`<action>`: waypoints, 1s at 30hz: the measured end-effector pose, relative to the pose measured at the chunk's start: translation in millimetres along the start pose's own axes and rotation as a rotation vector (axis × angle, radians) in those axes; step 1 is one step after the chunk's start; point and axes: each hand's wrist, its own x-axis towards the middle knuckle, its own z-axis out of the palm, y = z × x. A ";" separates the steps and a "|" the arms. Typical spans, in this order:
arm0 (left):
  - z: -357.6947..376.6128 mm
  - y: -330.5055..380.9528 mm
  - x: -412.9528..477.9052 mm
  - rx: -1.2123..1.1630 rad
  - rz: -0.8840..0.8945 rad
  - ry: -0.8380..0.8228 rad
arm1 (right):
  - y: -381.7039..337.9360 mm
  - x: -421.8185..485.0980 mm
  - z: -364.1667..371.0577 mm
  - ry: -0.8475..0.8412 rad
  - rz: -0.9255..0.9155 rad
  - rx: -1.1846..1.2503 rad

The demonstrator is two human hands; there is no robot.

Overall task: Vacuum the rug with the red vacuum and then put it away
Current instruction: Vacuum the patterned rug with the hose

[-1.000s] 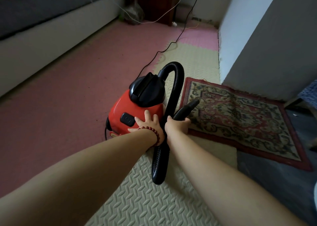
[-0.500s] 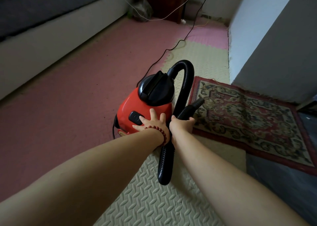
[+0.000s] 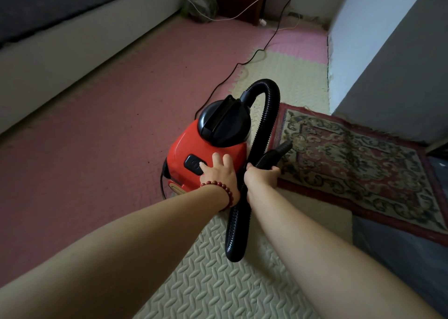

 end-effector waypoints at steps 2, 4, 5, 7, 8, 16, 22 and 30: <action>1.5 -0.9 2.3 0.032 0.018 0.004 | -0.1 0.0 1.3 0.003 0.002 0.000; -0.4 -0.9 1.3 0.008 0.009 -0.007 | -0.4 0.2 2.2 0.007 0.008 -0.004; -3.0 0.3 -1.0 0.011 0.018 -0.007 | -0.3 0.3 1.9 0.007 0.010 -0.004; -8.8 2.2 -5.5 0.050 0.049 0.007 | -0.7 -0.3 0.5 0.001 0.010 0.006; -10.3 1.7 -5.9 0.063 0.060 0.013 | -0.9 -0.7 -0.4 -0.002 0.010 0.009; -22.0 -11.2 -0.5 -0.023 0.044 0.005 | 0.3 -3.5 -5.8 -0.032 0.008 0.016; -17.1 -8.1 -3.1 0.022 0.012 -0.081 | -0.5 -6.2 -11.9 -0.057 0.000 0.019; 1.2 13.7 -8.6 -0.048 -0.107 -0.097 | -3.7 -4.4 -10.5 -0.053 -0.018 0.044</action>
